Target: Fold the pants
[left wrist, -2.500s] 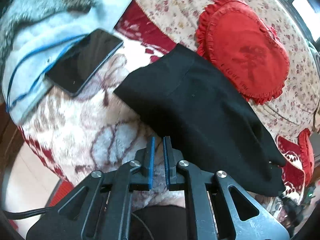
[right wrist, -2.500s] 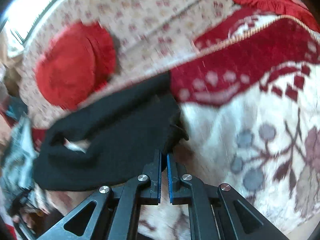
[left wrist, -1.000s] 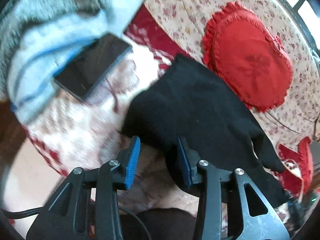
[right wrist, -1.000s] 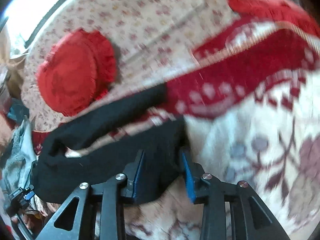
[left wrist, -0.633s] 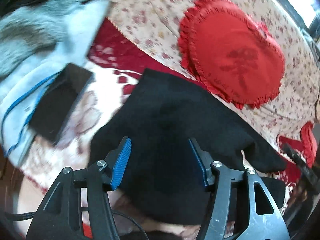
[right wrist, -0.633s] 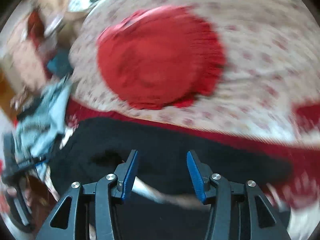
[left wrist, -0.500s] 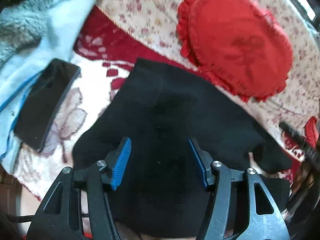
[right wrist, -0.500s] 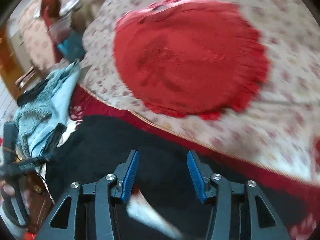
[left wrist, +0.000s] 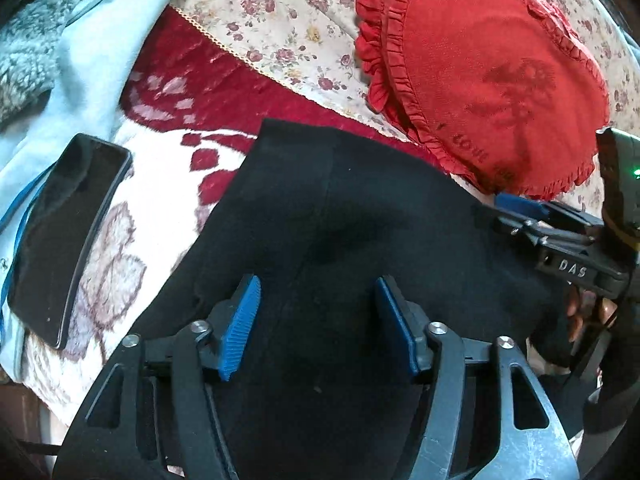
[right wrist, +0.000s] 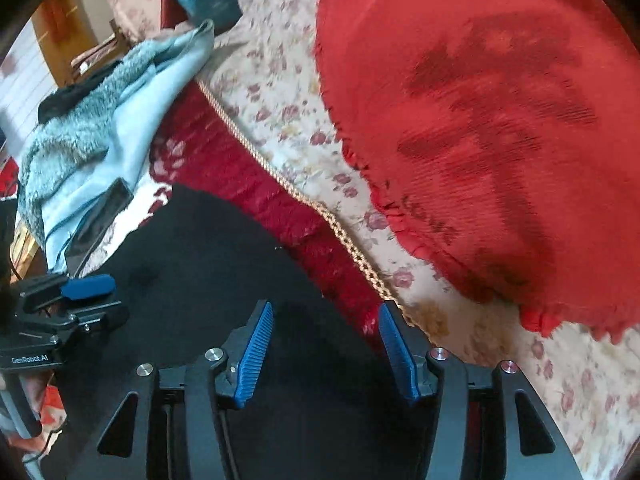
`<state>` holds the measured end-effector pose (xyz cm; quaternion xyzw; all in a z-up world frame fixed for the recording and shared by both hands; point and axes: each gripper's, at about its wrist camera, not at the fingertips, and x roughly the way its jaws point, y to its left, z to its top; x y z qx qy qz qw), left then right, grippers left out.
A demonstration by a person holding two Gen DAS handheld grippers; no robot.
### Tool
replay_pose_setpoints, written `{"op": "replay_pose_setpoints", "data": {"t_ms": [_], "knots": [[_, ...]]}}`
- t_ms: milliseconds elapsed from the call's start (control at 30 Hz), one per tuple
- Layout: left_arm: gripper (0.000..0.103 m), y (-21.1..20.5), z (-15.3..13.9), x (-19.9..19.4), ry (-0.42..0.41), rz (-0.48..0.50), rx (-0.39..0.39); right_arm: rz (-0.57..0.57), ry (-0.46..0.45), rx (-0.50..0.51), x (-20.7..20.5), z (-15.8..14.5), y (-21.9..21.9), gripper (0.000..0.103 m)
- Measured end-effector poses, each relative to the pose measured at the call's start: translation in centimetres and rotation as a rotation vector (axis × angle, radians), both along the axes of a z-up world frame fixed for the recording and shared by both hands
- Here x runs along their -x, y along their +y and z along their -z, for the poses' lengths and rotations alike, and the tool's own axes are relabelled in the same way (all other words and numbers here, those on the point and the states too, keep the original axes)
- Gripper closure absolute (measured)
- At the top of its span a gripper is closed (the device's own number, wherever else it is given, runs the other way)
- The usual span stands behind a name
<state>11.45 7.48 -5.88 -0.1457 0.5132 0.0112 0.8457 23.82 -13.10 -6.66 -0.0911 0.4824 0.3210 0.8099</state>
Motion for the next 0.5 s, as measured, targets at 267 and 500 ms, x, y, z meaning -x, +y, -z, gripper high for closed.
{"op": "replay_pose_setpoints", "data": {"t_ms": [267,500], "knots": [[0.039,-0.3,0.1,-0.2,-0.006,0.004,-0.017,-0.033,0.023,-0.002,0.0,1.7,1.1,0.052],[0.040,0.5,-0.1,0.2,-0.010,-0.011,0.056,-0.058,-0.073,0.031,2.4,0.5,2.0,0.086]]}}
